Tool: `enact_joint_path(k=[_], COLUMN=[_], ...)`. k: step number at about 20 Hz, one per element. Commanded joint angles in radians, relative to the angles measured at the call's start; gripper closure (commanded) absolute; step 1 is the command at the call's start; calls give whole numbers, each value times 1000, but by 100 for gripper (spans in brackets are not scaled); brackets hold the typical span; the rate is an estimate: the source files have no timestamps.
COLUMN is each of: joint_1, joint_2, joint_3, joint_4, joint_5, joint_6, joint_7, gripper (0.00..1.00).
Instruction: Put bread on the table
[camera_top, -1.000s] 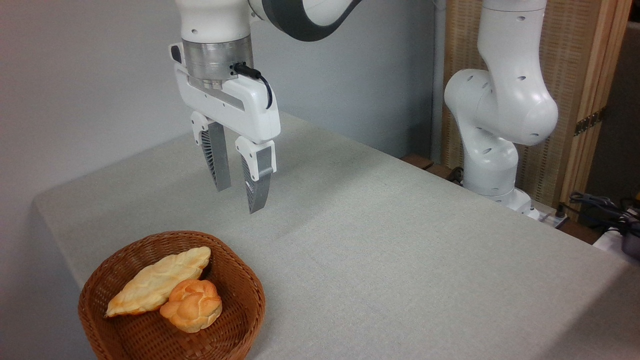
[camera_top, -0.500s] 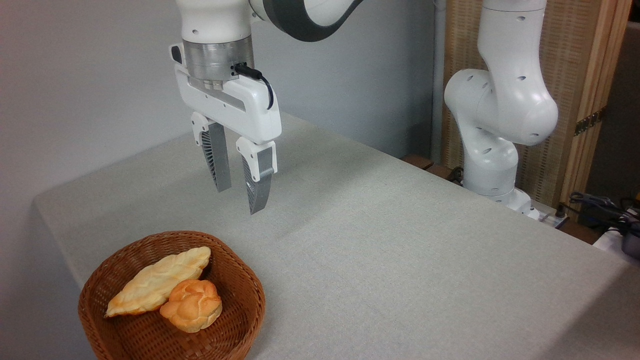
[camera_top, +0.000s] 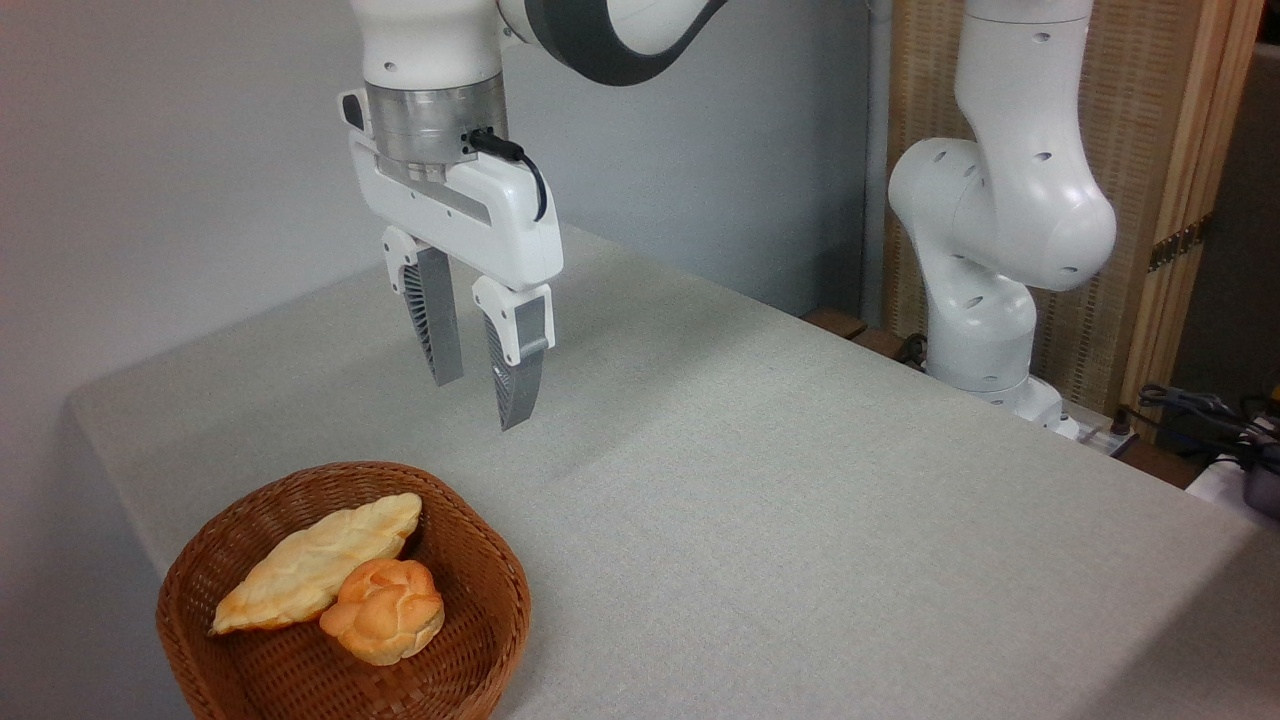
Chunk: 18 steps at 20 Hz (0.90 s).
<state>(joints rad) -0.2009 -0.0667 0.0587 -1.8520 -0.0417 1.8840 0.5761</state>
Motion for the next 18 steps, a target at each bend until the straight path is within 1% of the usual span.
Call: enact_joint_path(k=[1, 5, 8, 10, 14, 18], joint_1=[-5, -5, -5, -5, -5, 5], joint_2=[1, -7, -21, -16, 21, 59], joint_3=[-2, -2, 0, 1, 1, 9], joint_4=[8, -7, -55, -68, -69, -67], joint_5=[-1, -3, -1, -1, -3, 0], joint_6=[-35, -34, -16, 33, 179, 265], joint_7=[1, 5, 5, 5, 5, 4], gripper=[0, 0, 0, 0, 0, 0])
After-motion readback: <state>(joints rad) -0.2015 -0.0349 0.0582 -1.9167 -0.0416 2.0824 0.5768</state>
